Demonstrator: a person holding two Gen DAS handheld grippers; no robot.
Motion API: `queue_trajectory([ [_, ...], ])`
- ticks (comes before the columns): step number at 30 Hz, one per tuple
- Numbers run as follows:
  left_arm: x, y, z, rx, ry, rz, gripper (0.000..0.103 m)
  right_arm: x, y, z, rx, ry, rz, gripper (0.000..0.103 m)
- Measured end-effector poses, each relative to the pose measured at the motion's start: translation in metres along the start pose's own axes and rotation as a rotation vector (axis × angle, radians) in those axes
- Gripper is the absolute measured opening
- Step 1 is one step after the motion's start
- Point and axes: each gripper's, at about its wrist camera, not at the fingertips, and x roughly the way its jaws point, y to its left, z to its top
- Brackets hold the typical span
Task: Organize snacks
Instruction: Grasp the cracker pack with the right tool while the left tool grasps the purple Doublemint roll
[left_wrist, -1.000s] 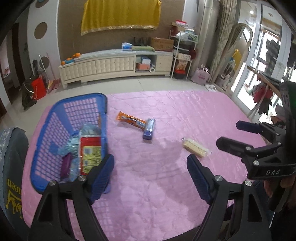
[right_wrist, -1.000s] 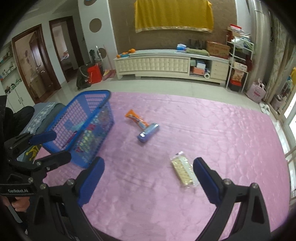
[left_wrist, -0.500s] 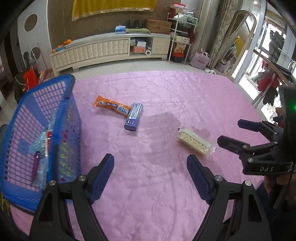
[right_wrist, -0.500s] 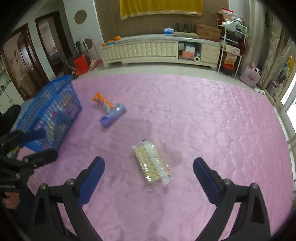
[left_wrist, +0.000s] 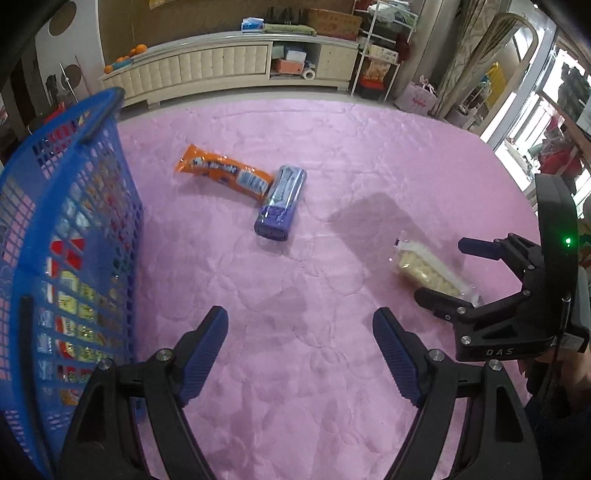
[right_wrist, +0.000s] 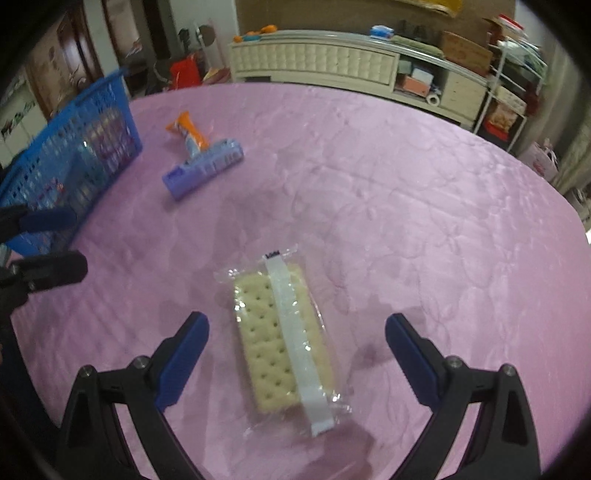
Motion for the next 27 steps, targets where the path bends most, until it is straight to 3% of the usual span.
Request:
queue_trajectory([
  [4,0.007,-0.002,-0.002,0.017,0.015,-0.008,0.079,0.001,-0.003,-0.002,0.006,-0.010,0.023,0.098],
  [9,0.011,-0.008,-0.004,0.039,0.024,-0.007,0.079,0.002,0.001,-0.006,-0.035,-0.006,0.011,0.074],
  [15,0.013,-0.011,-0.004,0.052,0.027,0.004,0.079,0.002,0.009,-0.008,-0.066,-0.025,-0.010,0.063],
  [17,0.009,-0.010,-0.004,0.045,0.028,0.003,0.079,0.001,0.012,-0.009,-0.074,-0.035,-0.008,0.049],
  [22,0.001,-0.010,0.007,0.058,0.005,0.039,0.079,-0.002,0.004,0.002,-0.038,-0.034,0.020,0.048],
  [27,-0.005,-0.004,0.027,0.022,-0.032,0.059,0.079,-0.020,-0.006,0.027,0.009,-0.107,0.051,0.047],
])
